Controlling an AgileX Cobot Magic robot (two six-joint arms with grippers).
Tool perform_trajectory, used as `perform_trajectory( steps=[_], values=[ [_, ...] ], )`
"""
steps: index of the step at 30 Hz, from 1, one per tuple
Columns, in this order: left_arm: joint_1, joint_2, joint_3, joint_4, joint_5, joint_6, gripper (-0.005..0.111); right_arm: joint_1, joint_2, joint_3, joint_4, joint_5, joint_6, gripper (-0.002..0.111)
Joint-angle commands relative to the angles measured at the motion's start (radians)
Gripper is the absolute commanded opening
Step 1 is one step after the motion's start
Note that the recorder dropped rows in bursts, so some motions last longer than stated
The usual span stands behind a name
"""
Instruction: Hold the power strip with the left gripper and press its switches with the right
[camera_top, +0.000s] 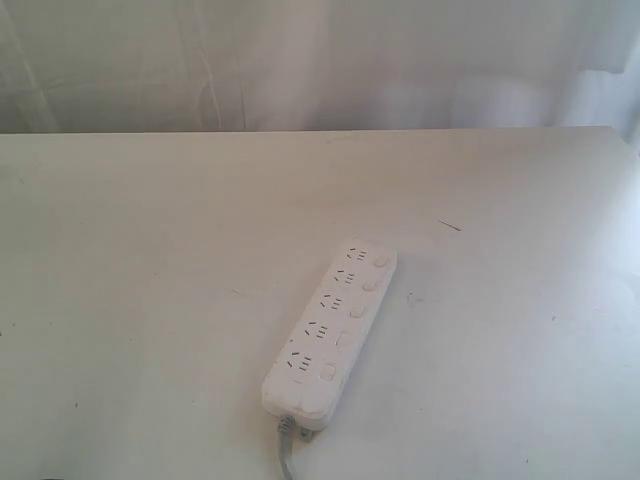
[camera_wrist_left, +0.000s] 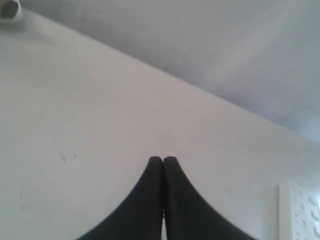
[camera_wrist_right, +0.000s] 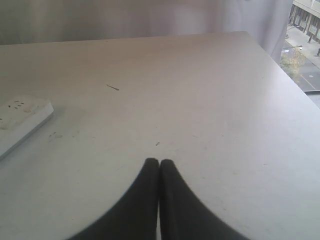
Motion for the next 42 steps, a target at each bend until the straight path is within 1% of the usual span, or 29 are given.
perform_trajectory(
  steps=[1, 3, 6, 8, 9, 10, 11, 12, 13, 14, 15, 16, 22, 26, 31, 35, 42],
  values=[
    [0.003, -0.005, -0.048, -0.032, 0.172, 0.027, 0.0, 0.0, -0.006, 0.002, 0.002, -0.011, -0.004, 0.0],
    [0.003, -0.005, -0.081, -0.078, 0.203, 0.109, 0.0, 0.0, -0.006, 0.002, 0.002, -0.011, -0.004, 0.0],
    [0.003, -0.005, -0.154, -0.233, 0.224, 0.326, 0.0, 0.0, -0.006, 0.002, 0.002, -0.011, -0.004, 0.0],
    [0.003, -0.005, -0.21, -0.377, 0.265, 0.537, 0.0, 0.0, -0.006, 0.002, 0.002, -0.011, -0.004, 0.0],
    [0.003, -0.005, -0.257, -0.502, 0.338, 0.749, 0.0, 0.0, -0.006, 0.002, 0.002, -0.011, -0.004, 0.0],
    [0.003, -0.005, -0.281, -0.574, 0.384, 0.866, 0.0, 0.0, -0.006, 0.002, 0.002, -0.011, -0.004, 0.0],
    [0.003, -0.005, -0.315, -0.699, 0.469, 1.067, 0.0, 0.0, -0.006, 0.002, 0.002, -0.011, -0.004, 0.0],
    [0.003, -0.005, -0.329, -0.764, 0.507, 1.159, 0.0, 0.0, -0.006, 0.002, 0.002, -0.011, -0.004, 0.0],
    [0.003, -0.005, -0.346, -0.866, 0.553, 1.287, 0.0, 0.0, -0.006, 0.002, 0.002, -0.011, -0.004, 0.0],
    [0.003, -0.005, -0.35, -0.904, 0.558, 1.323, 0.0, 0.0, -0.006, 0.002, 0.002, -0.011, -0.004, 0.0],
    [0.003, -0.005, -0.35, -0.946, 0.546, 1.341, 0.0, 0.0, -0.006, 0.002, 0.002, -0.011, -0.004, 0.0],
    [0.003, -0.005, -0.351, -0.957, 0.534, 1.341, 0.0, 0.0, -0.006, 0.002, 0.002, -0.011, -0.004, 0.0],
    [0.003, -0.005, -0.351, -0.96, 0.543, 1.286, 0.0, 0.0, -0.006, 0.002, 0.002, -0.011, -0.004, 0.0],
    [0.003, -0.005, -0.351, -0.976, 0.585, 1.257, 0.0, 0.0, -0.006, 0.002, 0.002, -0.011, -0.004, 0.0],
    [0.003, -0.005, -0.351, -0.995, 0.543, 1.263, 0.0, 0.0, -0.006, 0.002, 0.002, -0.011, -0.004, 0.0],
    [0.003, -0.005, -0.351, -1.025, 0.54, 1.263, 0.0, 0.0, -0.006, 0.002, 0.002, -0.011, -0.004, 0.0],
    [0.003, 0.024, -0.351, -1.025, 0.668, 1.282, 0.0, 0.0, -0.006, 0.002, 0.002, -0.011, -0.004, 0.0]
  ],
)
